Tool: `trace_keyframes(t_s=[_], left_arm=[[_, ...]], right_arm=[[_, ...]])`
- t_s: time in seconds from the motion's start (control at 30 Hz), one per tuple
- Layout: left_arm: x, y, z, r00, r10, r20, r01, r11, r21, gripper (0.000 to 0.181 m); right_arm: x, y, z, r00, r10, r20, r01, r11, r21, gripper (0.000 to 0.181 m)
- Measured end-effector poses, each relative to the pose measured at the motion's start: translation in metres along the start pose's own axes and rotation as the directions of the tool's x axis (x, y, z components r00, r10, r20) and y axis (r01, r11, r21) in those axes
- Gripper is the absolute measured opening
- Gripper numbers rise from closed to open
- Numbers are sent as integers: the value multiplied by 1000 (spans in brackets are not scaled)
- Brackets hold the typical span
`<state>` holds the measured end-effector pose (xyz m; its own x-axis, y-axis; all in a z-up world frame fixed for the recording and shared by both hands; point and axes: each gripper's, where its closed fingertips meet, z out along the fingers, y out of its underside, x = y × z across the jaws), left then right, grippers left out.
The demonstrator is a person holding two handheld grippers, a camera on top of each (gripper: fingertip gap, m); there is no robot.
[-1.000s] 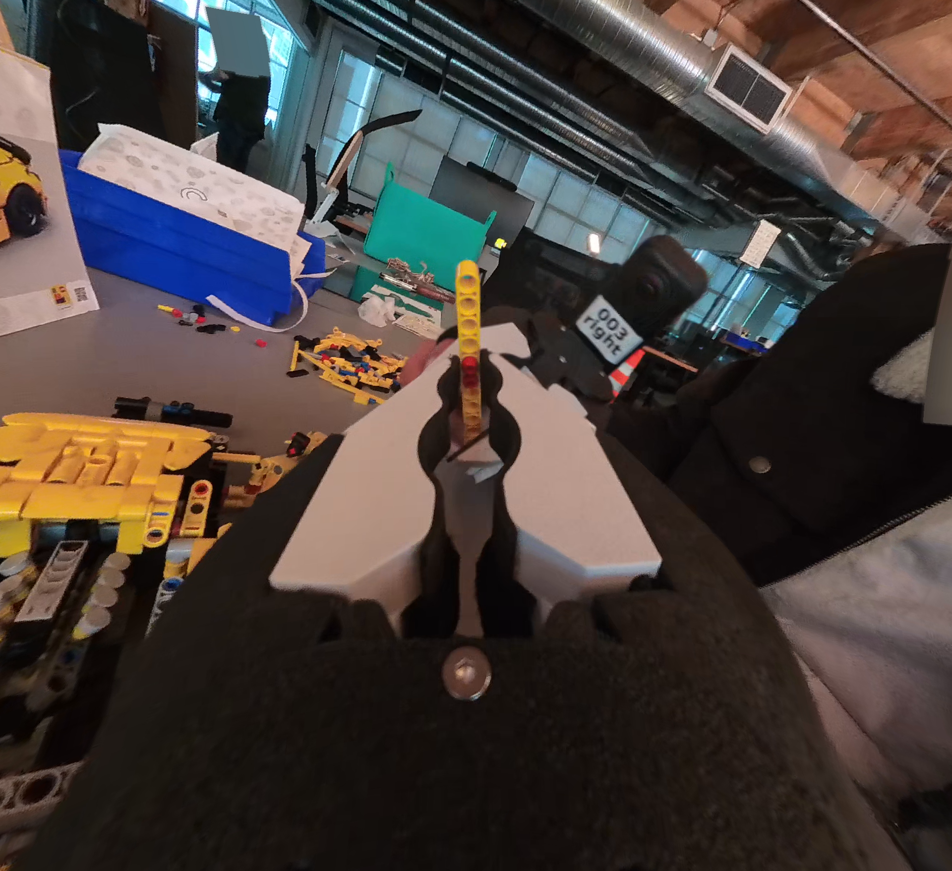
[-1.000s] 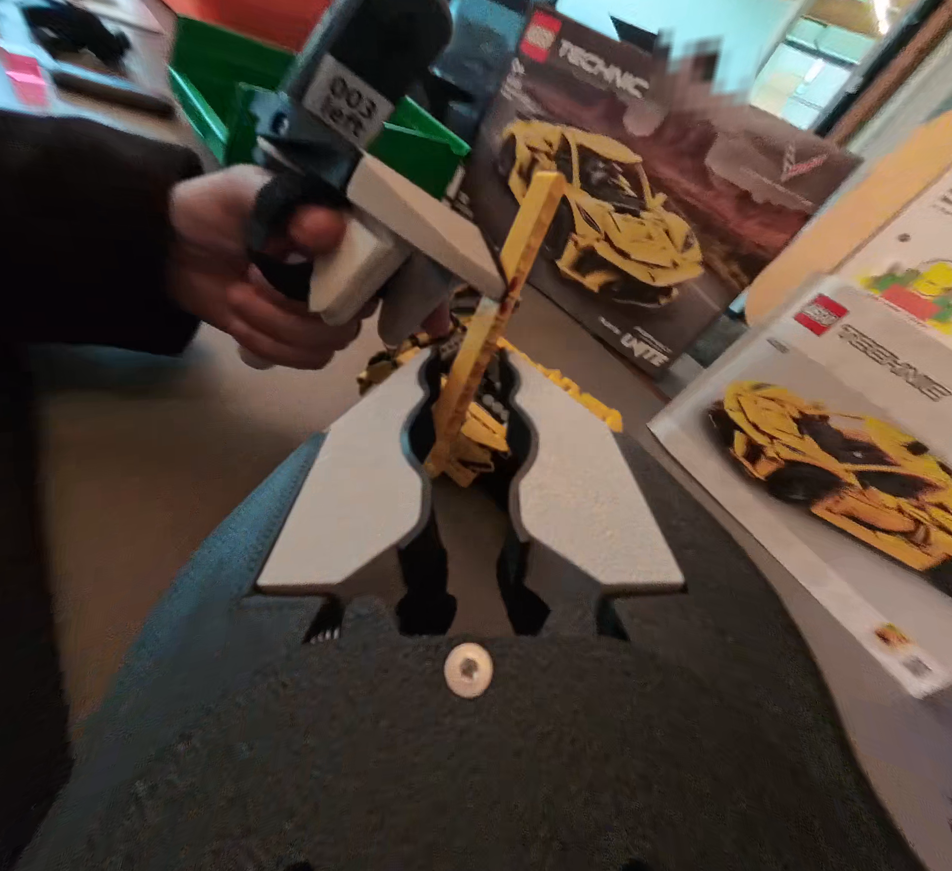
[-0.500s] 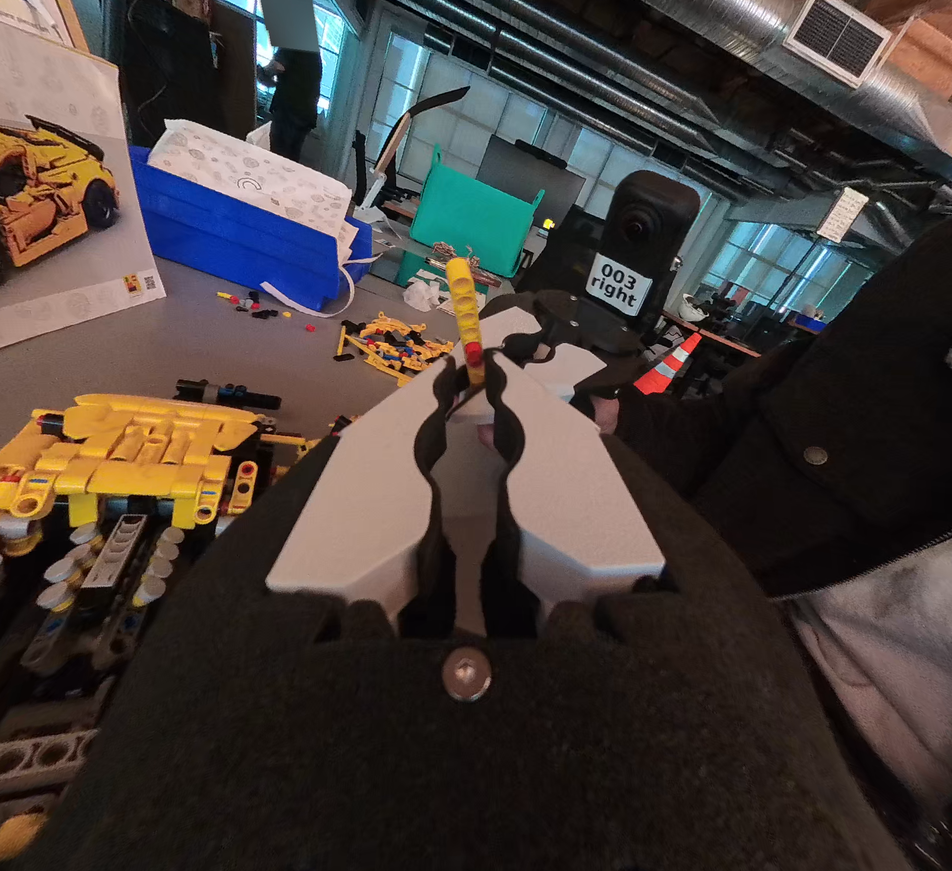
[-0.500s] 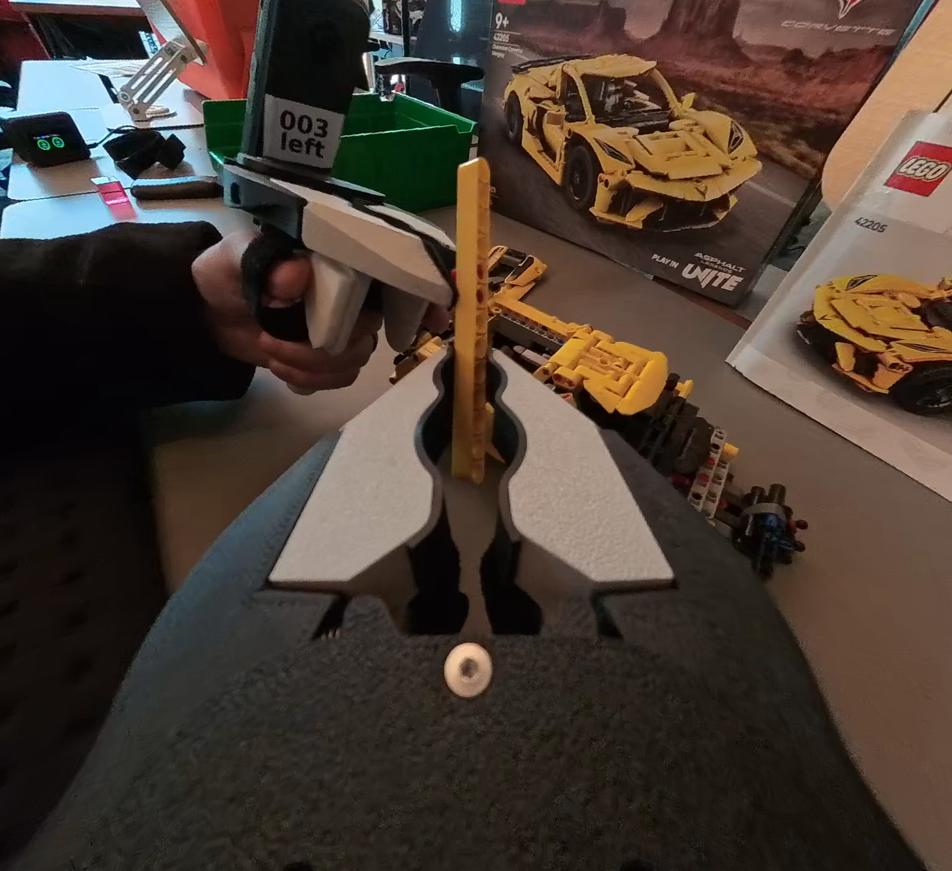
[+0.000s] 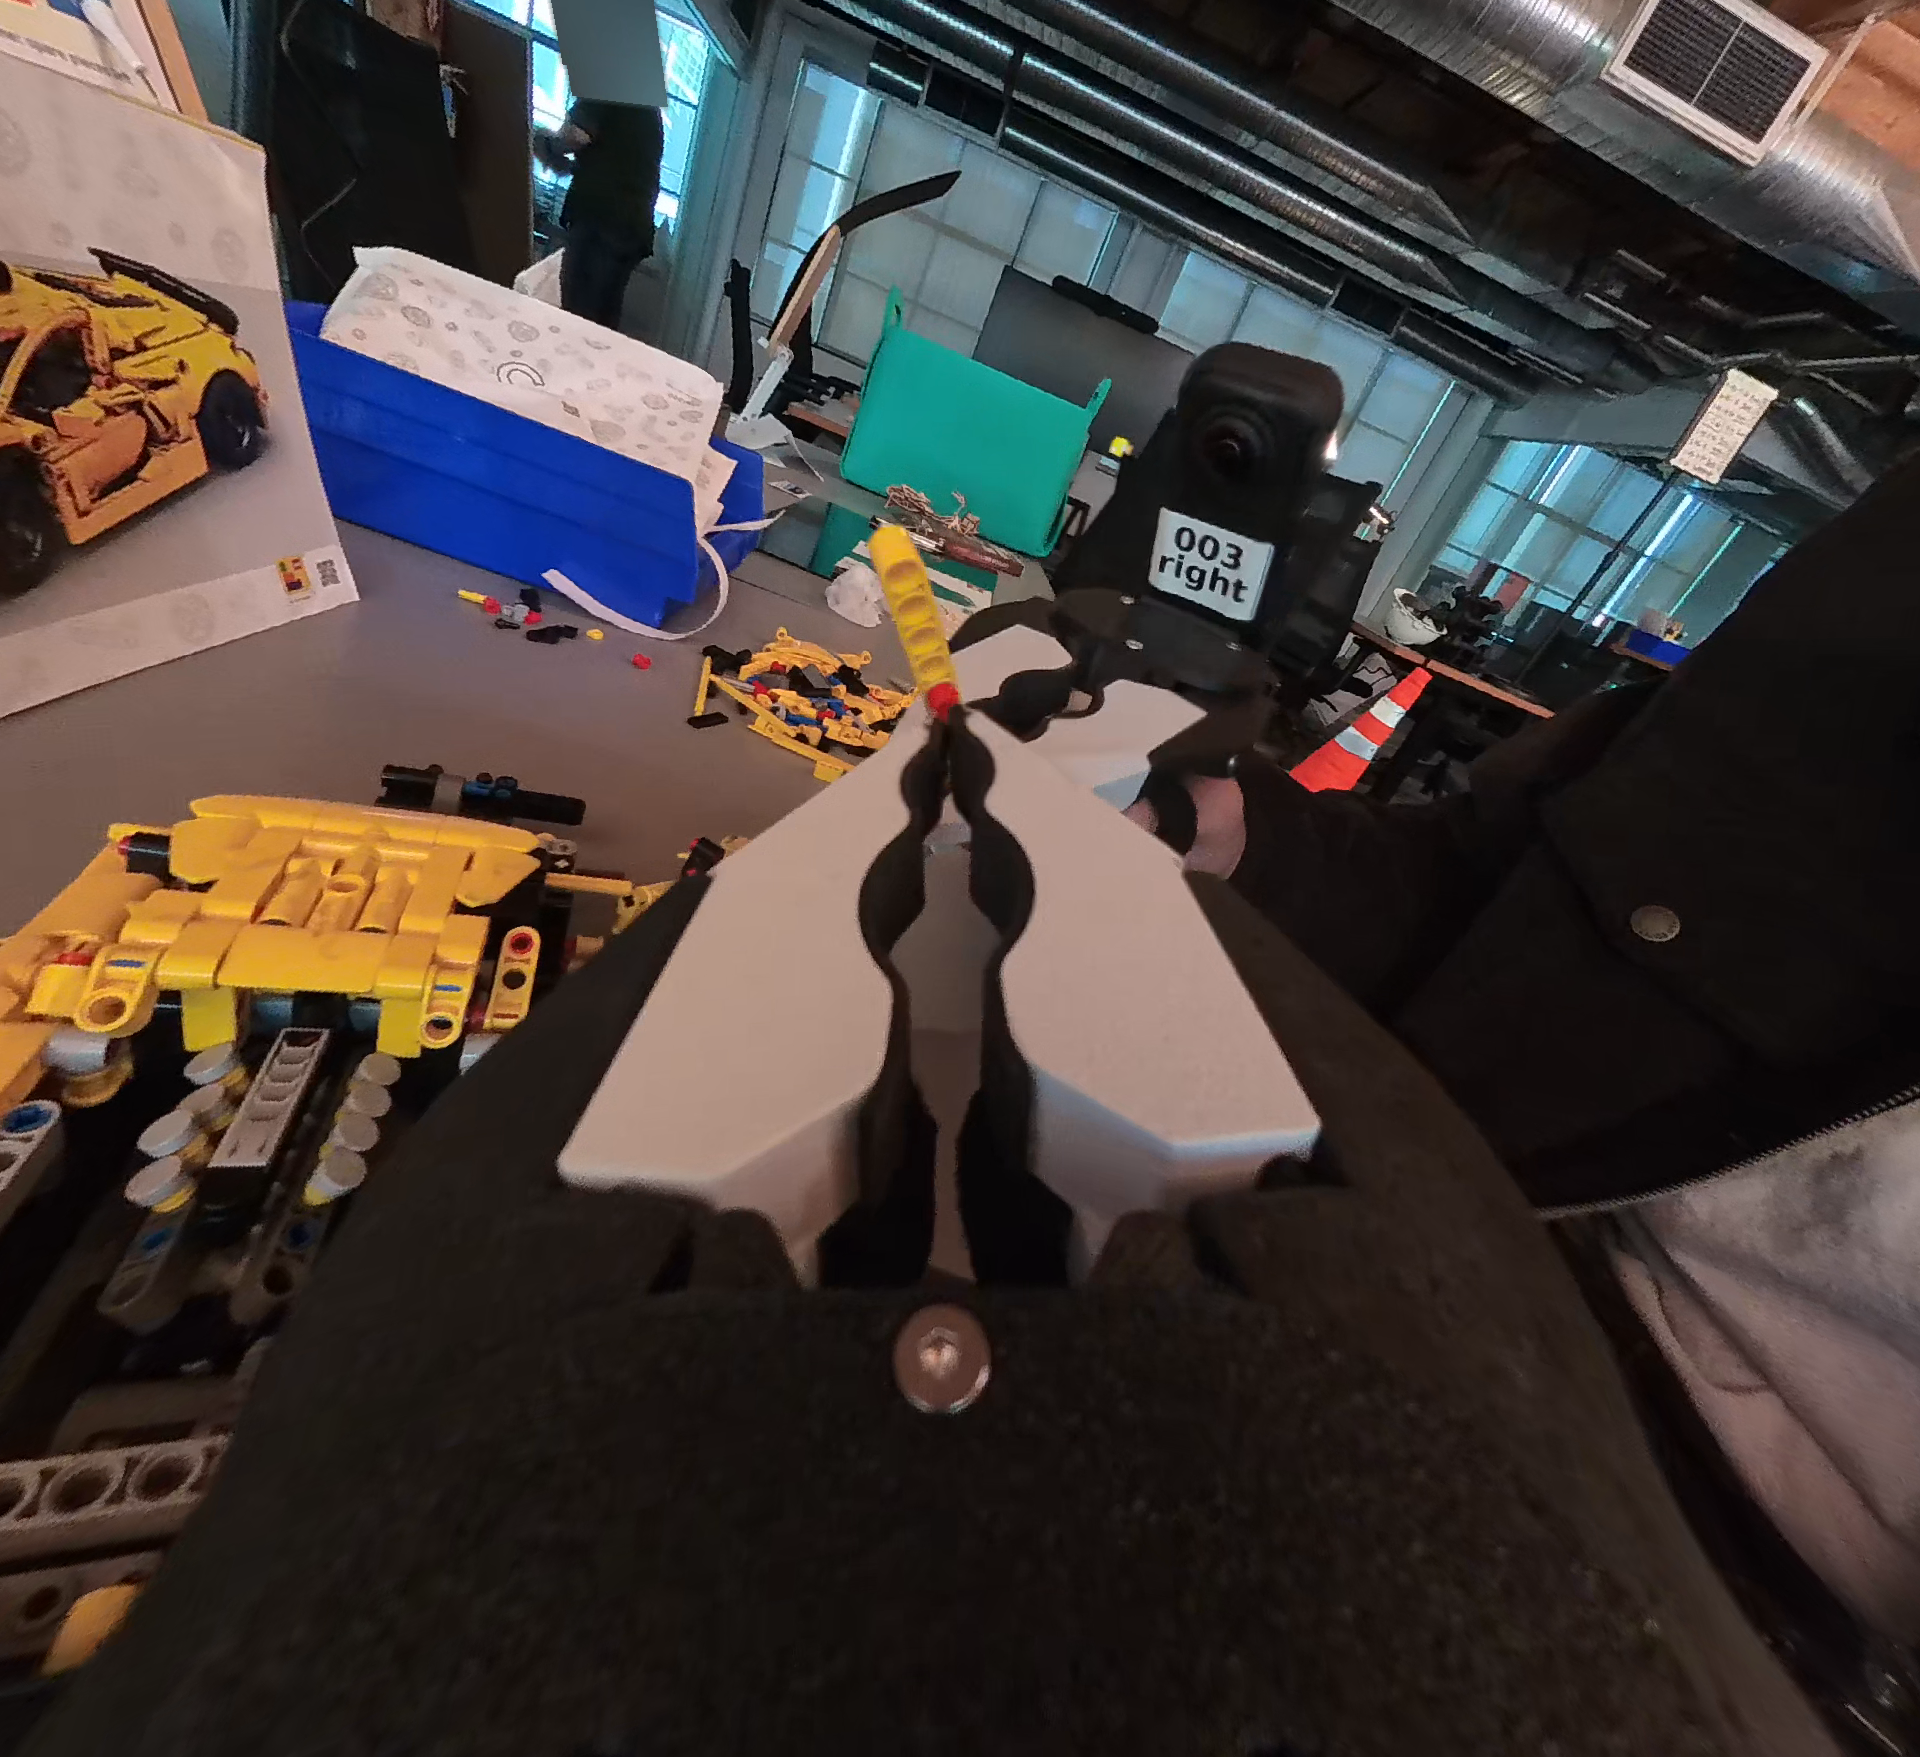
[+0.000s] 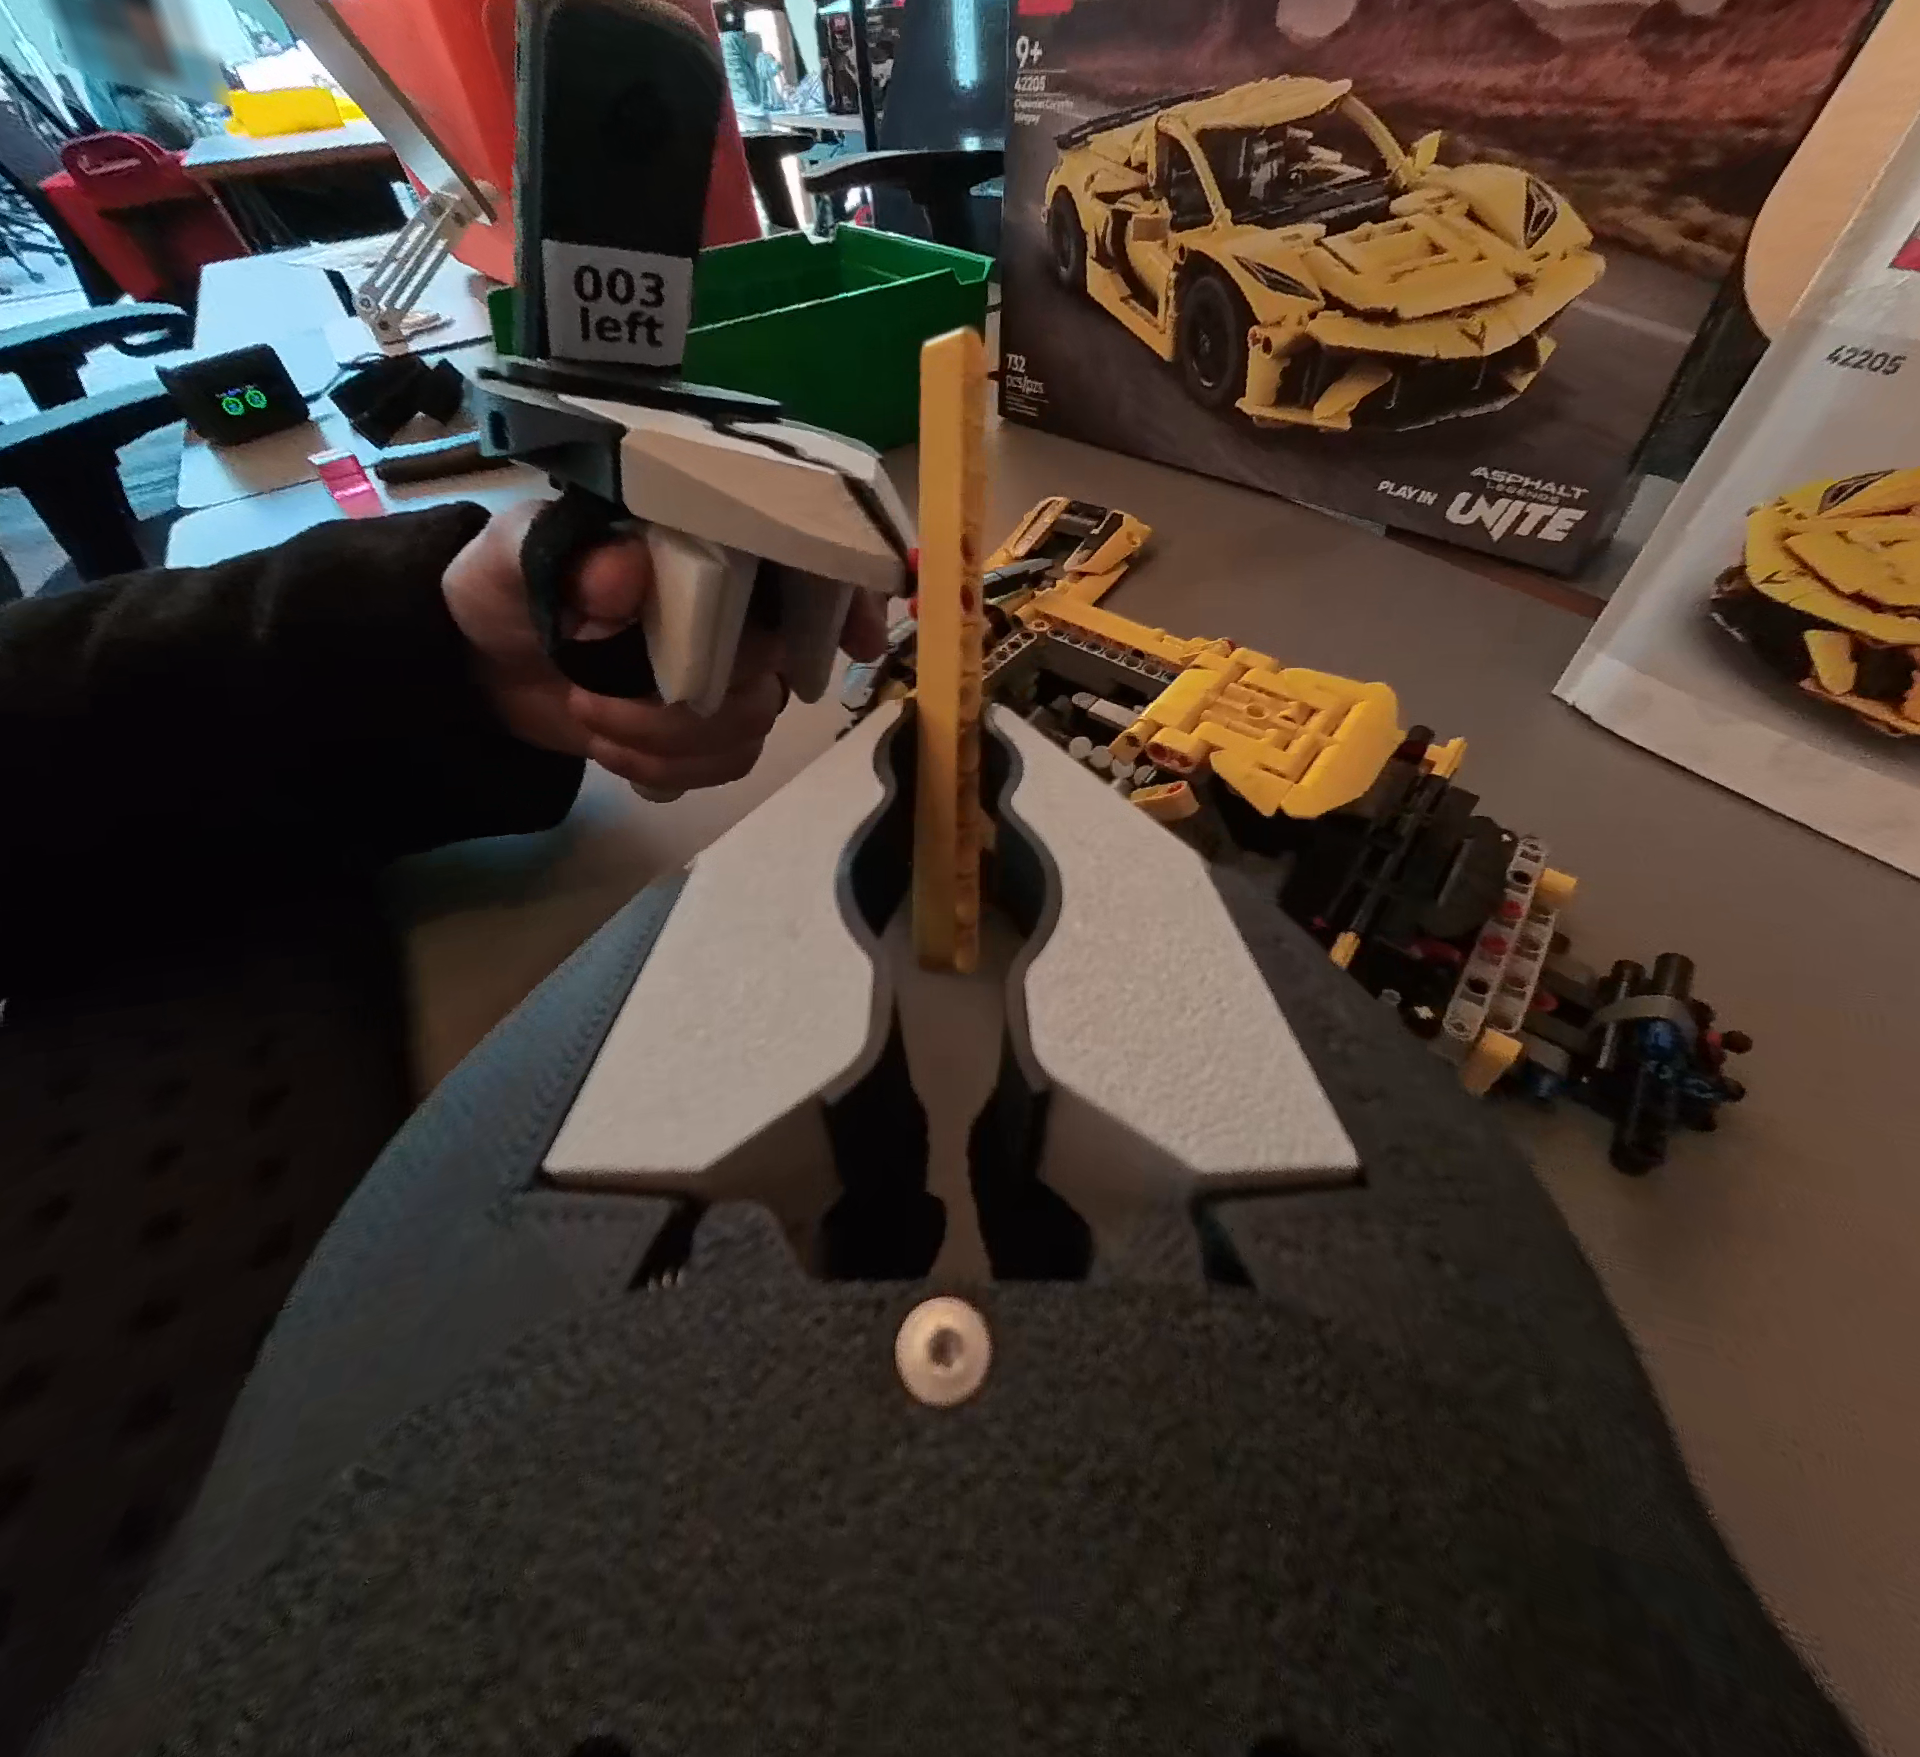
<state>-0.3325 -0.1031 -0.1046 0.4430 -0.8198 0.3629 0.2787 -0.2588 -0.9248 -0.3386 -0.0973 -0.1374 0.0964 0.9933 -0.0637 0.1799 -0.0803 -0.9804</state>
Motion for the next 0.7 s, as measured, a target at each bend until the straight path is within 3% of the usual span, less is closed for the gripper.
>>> trace_keyframes(t_s=[0.2,0.27,0.33,0.4,0.43,0.5,0.57,0.63,0.7], left_arm=[[0,0,0,1000,3,0,-3,1000,4,3],[2,-5,-2,1000,-7,-22,8,1000,28,10],[12,-13,-5,995,-41,-93,48,996,73,21],[26,-20,-7,981,-63,-181,83,991,106,21],[34,-22,-8,972,-68,-226,95,989,111,21],[46,-25,-10,952,-77,-295,118,985,125,21],[51,-28,-11,943,-78,-323,127,983,131,21],[51,-26,-11,945,-70,-320,113,987,117,8],[44,-25,-10,958,-84,-273,117,987,107,8]], right_arm=[[-2,1,0,1000,13,15,-13,1000,-3,9],[-13,-5,-2,987,103,127,-107,994,24,9],[-33,-17,-11,885,300,357,-325,946,12,8],[-53,-30,-25,654,472,591,-521,848,-99,8],[-59,-31,-30,538,541,646,-579,795,-183,8],[-69,-28,-34,403,604,687,-602,741,-298,8],[-79,-27,-37,372,601,708,-579,746,-329,8],[-81,-26,-35,387,595,704,-573,754,-322,8],[-74,-26,-32,397,612,684,-593,740,-318,8]])
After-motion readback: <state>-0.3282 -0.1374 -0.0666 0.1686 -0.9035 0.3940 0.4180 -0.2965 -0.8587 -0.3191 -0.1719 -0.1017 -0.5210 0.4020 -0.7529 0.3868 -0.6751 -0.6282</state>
